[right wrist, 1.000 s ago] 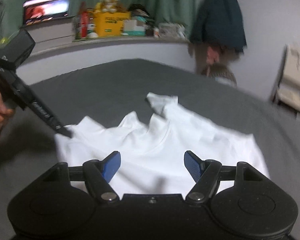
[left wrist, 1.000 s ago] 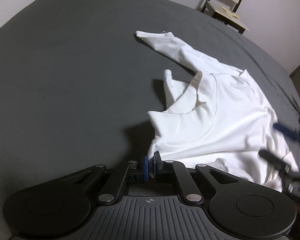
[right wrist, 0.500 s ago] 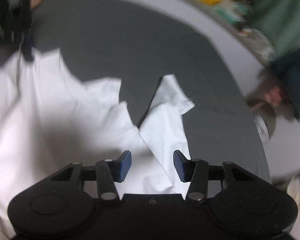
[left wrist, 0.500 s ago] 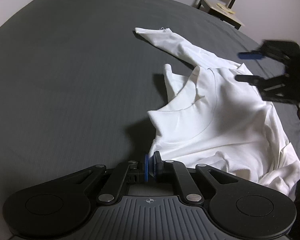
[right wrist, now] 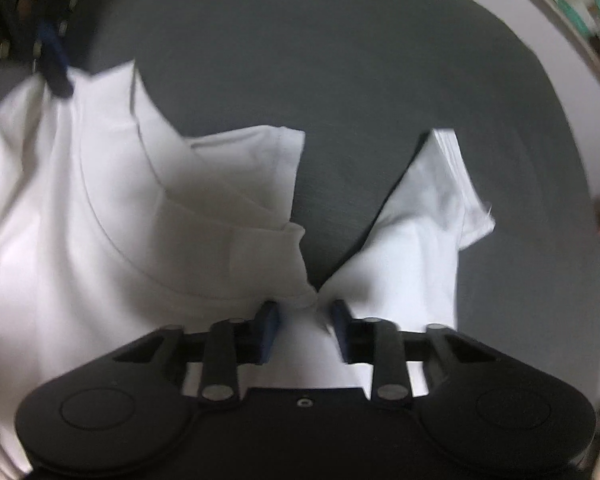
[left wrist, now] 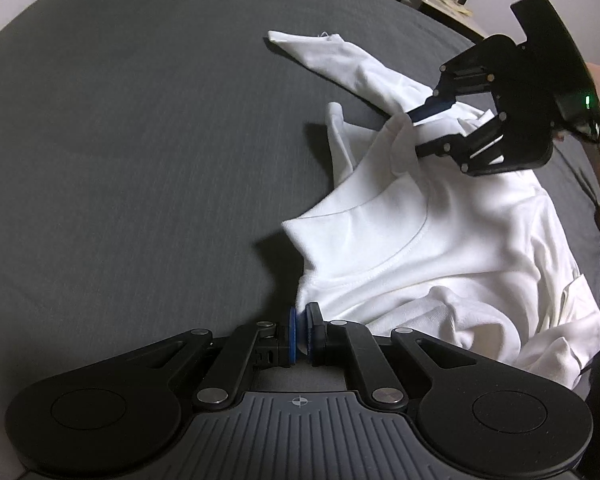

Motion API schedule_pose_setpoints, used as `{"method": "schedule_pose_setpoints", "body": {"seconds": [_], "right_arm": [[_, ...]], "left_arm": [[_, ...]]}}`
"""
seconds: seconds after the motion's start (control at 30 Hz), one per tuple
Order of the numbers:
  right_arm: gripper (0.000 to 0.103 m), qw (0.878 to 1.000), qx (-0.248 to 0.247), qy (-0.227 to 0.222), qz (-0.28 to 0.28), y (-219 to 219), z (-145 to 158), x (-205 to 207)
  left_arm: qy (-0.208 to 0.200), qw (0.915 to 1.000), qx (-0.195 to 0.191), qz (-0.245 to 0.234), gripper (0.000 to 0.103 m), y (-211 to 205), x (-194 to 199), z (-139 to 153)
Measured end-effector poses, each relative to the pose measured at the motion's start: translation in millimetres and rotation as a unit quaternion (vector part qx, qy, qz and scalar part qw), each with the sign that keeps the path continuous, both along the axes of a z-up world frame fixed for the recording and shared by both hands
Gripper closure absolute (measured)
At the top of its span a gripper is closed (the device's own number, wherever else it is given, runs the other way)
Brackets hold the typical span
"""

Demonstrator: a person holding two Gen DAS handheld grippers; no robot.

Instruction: Fold clothes

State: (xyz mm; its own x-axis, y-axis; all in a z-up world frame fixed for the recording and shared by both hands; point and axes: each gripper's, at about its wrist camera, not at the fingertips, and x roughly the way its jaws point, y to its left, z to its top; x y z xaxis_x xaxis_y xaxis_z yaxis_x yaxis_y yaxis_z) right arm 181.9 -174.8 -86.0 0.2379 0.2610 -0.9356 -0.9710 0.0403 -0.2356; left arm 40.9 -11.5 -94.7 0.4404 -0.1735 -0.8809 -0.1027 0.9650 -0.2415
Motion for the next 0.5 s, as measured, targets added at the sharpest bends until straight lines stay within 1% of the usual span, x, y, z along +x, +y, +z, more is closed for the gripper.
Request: {"method": "schedule_pose_setpoints", "body": {"seconds": [0.07, 0.1, 0.13, 0.2, 0.27, 0.3, 0.37, 0.47, 0.5], "right_arm": [[0.092, 1.0, 0.017, -0.01, -0.007, -7, 3, -3], [0.093, 0.999, 0.026, -0.02, -0.008, -11, 6, -6], [0.094, 0.998, 0.035, -0.042, -0.003, -15, 9, -13], [0.096, 0.995, 0.056, -0.086, 0.002, -24, 16, -28], [0.097, 0.986, 0.093, -0.138, -0.014, -38, 28, -45], [0.097, 0.981, 0.108, -0.158, -0.022, -43, 32, -52], [0.097, 0.978, 0.117, -0.168, -0.04, -50, 36, -61], [0.097, 0.972, 0.13, -0.183, -0.068, -60, 41, -73], [0.097, 0.97, 0.134, -0.188, -0.077, -63, 43, -77]], "left_arm": [[-0.002, 1.0, -0.001, 0.003, 0.098, 0, 0, 2], [-0.007, 1.0, 0.001, 0.003, 0.098, 1, 0, 4], [-0.013, 0.9999, 0.004, 0.003, 0.098, 2, -1, 6], [-0.033, 0.9993, 0.016, 0.0, 0.098, 2, -2, 14], [-0.059, 0.9976, 0.035, -0.004, 0.102, 3, -3, 23], [-0.075, 0.9962, 0.045, 0.001, 0.102, 6, -5, 29], [-0.105, 0.9921, 0.067, 0.014, 0.103, 13, -8, 41], [-0.127, 0.9898, 0.056, 0.032, 0.102, 28, -12, 52], [-0.13, 0.9902, 0.039, 0.032, 0.102, 31, -14, 53]]}}
